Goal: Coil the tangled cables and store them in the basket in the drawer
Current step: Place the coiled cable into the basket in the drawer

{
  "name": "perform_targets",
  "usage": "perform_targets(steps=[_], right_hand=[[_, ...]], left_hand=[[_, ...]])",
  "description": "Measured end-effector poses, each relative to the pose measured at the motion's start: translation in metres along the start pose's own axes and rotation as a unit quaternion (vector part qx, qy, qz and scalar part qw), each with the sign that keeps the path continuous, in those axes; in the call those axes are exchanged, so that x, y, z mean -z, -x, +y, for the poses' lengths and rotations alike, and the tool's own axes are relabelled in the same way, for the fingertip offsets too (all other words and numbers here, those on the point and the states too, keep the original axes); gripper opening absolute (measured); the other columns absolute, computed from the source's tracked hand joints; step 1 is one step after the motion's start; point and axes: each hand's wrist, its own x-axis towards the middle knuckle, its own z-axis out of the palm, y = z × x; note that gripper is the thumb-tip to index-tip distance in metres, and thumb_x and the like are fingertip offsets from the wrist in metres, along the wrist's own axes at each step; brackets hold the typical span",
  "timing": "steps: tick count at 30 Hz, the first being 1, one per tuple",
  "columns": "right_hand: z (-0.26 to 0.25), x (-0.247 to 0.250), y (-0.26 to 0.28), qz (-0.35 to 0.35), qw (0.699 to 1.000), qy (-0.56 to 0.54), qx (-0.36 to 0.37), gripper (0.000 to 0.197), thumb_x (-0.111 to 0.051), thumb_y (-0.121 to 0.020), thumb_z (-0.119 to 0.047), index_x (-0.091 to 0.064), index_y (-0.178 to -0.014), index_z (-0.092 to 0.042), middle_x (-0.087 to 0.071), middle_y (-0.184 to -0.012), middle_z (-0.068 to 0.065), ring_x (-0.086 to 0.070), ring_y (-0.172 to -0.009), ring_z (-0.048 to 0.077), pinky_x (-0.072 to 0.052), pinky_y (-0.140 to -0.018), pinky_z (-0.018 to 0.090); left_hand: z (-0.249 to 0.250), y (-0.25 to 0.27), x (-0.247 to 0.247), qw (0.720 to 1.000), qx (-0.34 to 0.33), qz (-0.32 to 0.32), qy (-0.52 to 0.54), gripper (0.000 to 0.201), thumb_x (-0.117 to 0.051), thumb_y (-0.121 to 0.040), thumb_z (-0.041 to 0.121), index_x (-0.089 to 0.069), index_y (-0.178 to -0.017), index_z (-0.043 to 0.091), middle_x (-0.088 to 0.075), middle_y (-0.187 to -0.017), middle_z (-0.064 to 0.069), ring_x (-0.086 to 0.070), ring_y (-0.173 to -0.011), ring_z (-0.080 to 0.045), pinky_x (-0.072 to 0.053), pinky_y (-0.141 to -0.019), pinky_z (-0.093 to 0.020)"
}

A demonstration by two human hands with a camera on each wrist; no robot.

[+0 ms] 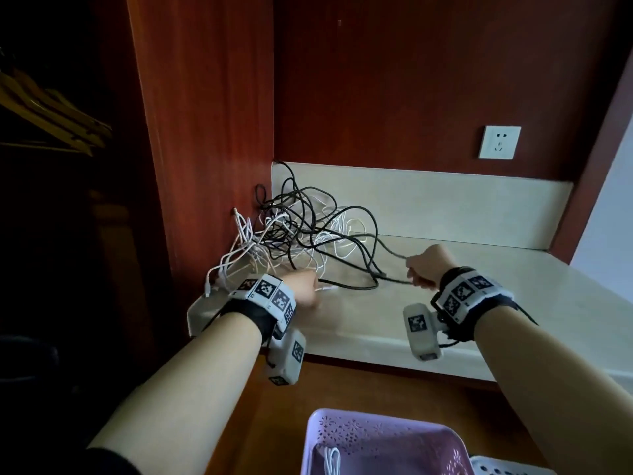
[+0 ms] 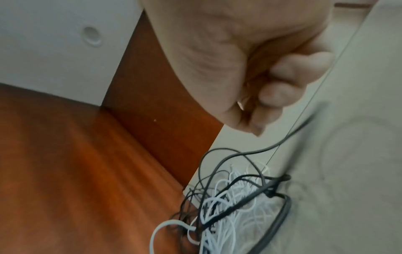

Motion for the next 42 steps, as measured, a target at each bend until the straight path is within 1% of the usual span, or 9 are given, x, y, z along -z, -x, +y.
perform_targets(steps=[4, 9, 17, 23, 27, 31, 33, 36, 42], right_hand=[[-0.028, -0.025, 0.023, -0.006, 0.99, 0.031, 0.136, 0.035, -0.058, -0.087, -0.015, -0.054, -0.053, -0.009, -0.048, -0.033, -0.006, -0.042, -0.032, 0.009, -0.036, -0.046, 0.02], [-0.057, -0.054, 0.054, -0.34, 0.916, 0.002, 0.215, 0.016, -0.053, -0.094, -0.01, -0.068, -0.092, -0.006, -0.07, -0.085, 0.006, -0.064, -0.07, 0.011, -0.05, -0.06, 0.021], [-0.071, -0.087, 0.03, -0.21, 0.937, -0.185, 0.207, 0.025, -0.057, -0.087, 0.004, -0.053, -0.1, -0.017, -0.059, -0.107, 0.006, -0.054, -0.091, 0.016, -0.044, -0.066, 0.019], [-0.083, -0.093, 0.002, -0.113, 0.963, -0.102, 0.22, 0.019, -0.058, -0.088, -0.004, -0.053, -0.076, -0.018, -0.054, -0.078, -0.002, -0.053, -0.078, 0.017, -0.039, -0.059, 0.018], [-0.093, -0.069, 0.015, -0.055, 0.959, 0.187, 0.205, 0.021, -0.042, -0.099, -0.01, -0.06, -0.093, -0.003, -0.065, -0.111, 0.008, -0.061, -0.109, 0.023, -0.047, -0.078, 0.023], [-0.119, -0.061, 0.031, 0.05, 0.955, -0.048, 0.288, 0.019, -0.052, -0.084, 0.0, -0.064, -0.097, -0.007, -0.063, -0.083, 0.004, -0.064, -0.083, 0.02, -0.047, -0.063, 0.019], [-0.129, -0.068, 0.043, -0.094, 0.925, -0.06, 0.364, 0.033, -0.06, -0.083, 0.003, -0.057, -0.107, -0.019, -0.058, -0.081, -0.008, -0.059, -0.069, 0.002, -0.045, -0.064, 0.013], [-0.127, -0.087, 0.048, -0.267, 0.901, -0.047, 0.338, 0.012, -0.057, -0.092, -0.007, -0.062, -0.104, -0.006, -0.063, -0.079, -0.001, -0.061, -0.059, 0.003, -0.051, -0.06, 0.014], [-0.079, -0.092, 0.007, -0.195, 0.945, -0.147, 0.219, 0.026, -0.044, -0.097, -0.005, -0.056, -0.075, -0.008, -0.058, -0.078, 0.007, -0.061, -0.058, 0.008, -0.052, -0.06, 0.018]], left_hand=[[-0.002, 0.001, -0.001, 0.998, -0.011, -0.018, 0.059, 0.018, -0.06, -0.088, 0.008, -0.064, -0.104, 0.002, -0.062, -0.082, -0.008, -0.054, -0.064, -0.016, -0.041, -0.054, -0.022], [-0.008, 0.016, 0.019, 0.98, -0.027, 0.094, 0.174, 0.01, -0.058, -0.084, 0.004, -0.065, -0.076, 0.004, -0.059, -0.077, -0.006, -0.054, -0.072, -0.017, -0.043, -0.063, -0.024], [-0.016, 0.047, 0.065, 0.865, -0.076, 0.388, 0.31, 0.039, -0.056, -0.089, 0.019, -0.057, -0.063, -0.011, -0.051, -0.053, -0.007, -0.041, -0.046, -0.009, -0.032, -0.05, -0.021], [-0.001, 0.066, 0.081, 0.808, -0.178, 0.398, 0.395, 0.043, -0.06, -0.088, 0.017, -0.043, -0.054, -0.001, -0.028, -0.052, -0.007, -0.027, -0.049, -0.014, -0.025, -0.053, -0.026], [-0.007, 0.072, 0.092, 0.765, -0.233, 0.359, 0.481, 0.047, -0.058, -0.084, 0.019, -0.04, -0.041, 0.013, -0.035, -0.048, -0.009, -0.034, -0.054, -0.021, -0.032, -0.065, -0.033], [-0.005, 0.069, 0.09, 0.758, -0.265, 0.317, 0.505, 0.054, -0.057, -0.087, 0.009, -0.042, -0.035, 0.011, -0.038, -0.039, 0.0, -0.039, -0.046, -0.015, -0.038, -0.068, -0.031], [0.002, 0.069, 0.087, 0.753, -0.288, 0.296, 0.512, 0.055, -0.056, -0.087, 0.007, -0.04, -0.035, 0.006, -0.038, -0.037, -0.001, -0.039, -0.043, -0.014, -0.036, -0.062, -0.028], [0.015, 0.077, 0.089, 0.733, -0.328, 0.277, 0.528, 0.05, -0.056, -0.081, 0.009, -0.042, -0.034, 0.008, -0.039, -0.038, -0.002, -0.036, -0.04, -0.015, -0.034, -0.053, -0.026], [0.012, 0.084, 0.11, 0.66, -0.357, 0.306, 0.586, 0.031, -0.062, -0.074, 0.015, -0.053, -0.045, 0.016, -0.045, -0.044, 0.0, -0.033, -0.041, -0.016, -0.018, -0.051, -0.037]])
